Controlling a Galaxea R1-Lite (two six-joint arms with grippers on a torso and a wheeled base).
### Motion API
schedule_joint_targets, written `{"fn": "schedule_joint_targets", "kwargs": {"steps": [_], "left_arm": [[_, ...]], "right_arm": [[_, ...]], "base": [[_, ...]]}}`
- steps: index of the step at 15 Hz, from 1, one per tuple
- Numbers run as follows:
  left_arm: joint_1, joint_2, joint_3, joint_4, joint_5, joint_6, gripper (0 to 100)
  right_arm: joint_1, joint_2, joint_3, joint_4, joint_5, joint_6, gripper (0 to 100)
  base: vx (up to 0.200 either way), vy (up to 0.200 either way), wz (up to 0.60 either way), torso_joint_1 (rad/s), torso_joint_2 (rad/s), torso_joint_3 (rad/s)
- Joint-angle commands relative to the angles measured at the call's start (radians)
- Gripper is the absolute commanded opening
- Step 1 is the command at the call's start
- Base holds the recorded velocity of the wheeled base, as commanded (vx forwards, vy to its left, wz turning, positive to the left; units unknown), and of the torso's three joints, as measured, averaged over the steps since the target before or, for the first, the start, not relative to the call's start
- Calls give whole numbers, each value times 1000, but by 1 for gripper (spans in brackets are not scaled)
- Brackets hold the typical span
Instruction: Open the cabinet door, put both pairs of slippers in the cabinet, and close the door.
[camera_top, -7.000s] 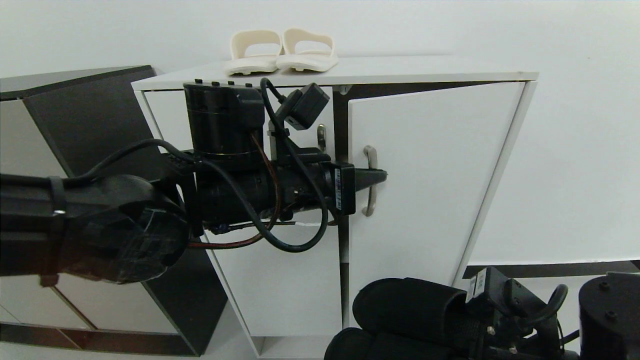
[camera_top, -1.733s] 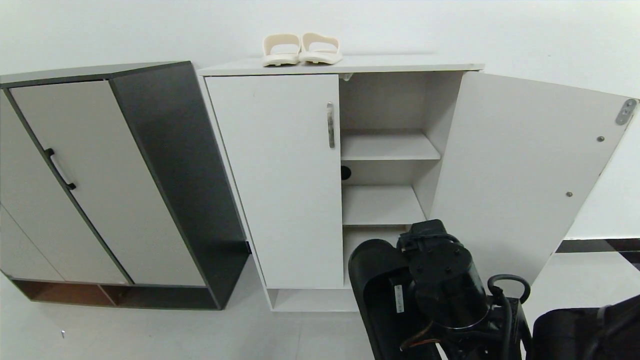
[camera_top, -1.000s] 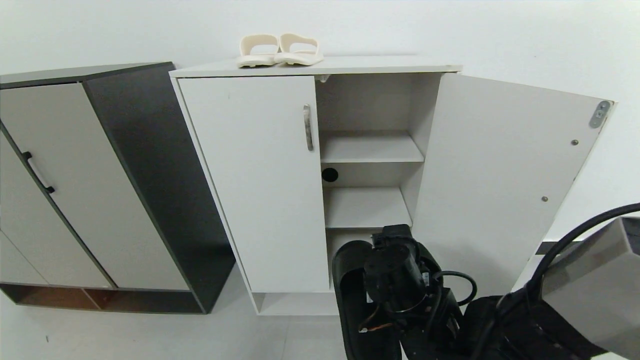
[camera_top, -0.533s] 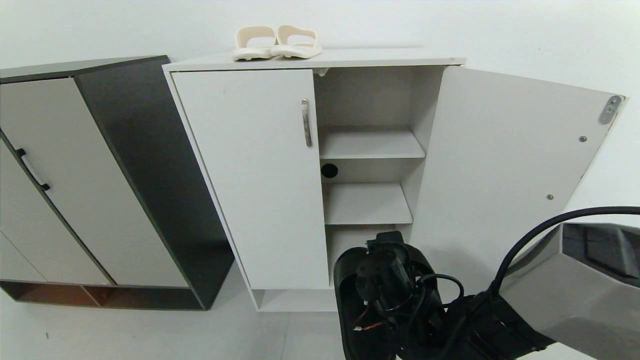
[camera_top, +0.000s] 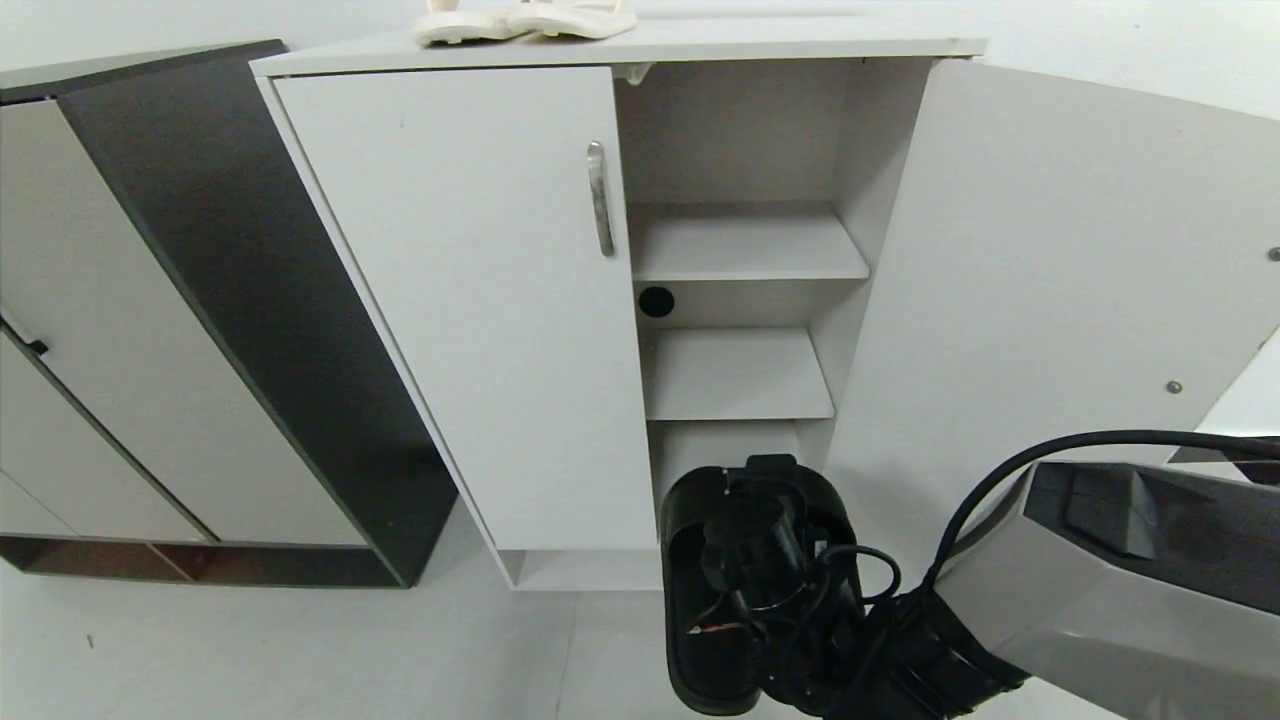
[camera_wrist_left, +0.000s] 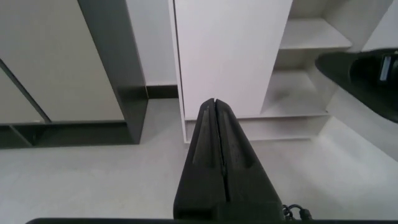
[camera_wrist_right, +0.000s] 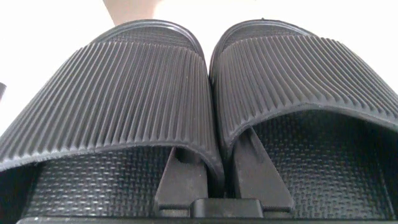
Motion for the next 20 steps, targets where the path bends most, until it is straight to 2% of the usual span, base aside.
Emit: {"fn": "schedule_joint_targets", "kwargs": {"steps": [1,5,6,19,20], "left_arm": [[1,2,0,0,1,0,0],[0,2,0,0,2,0,0],[0,2,0,0,2,0,0],[0,2,0,0,2,-1,0],[0,2,0,0,2,-3,0]], "right_arm": [[0,20,30,-85,-17,-55,0],[-27,92,94,-556,-18,-347,0],[-36,112,103,-623,-17,-398,0],[-53,173,103,-652,-15,-399,0],[-53,175,103,-651,-15,-391,0]], "base": [[0,0,0,2,-2,-207],[0,0,0,2,0,-65],[0,0,0,0,0,0],[0,0,0,0,0,0],[200,0,0,2,2,2]]}}
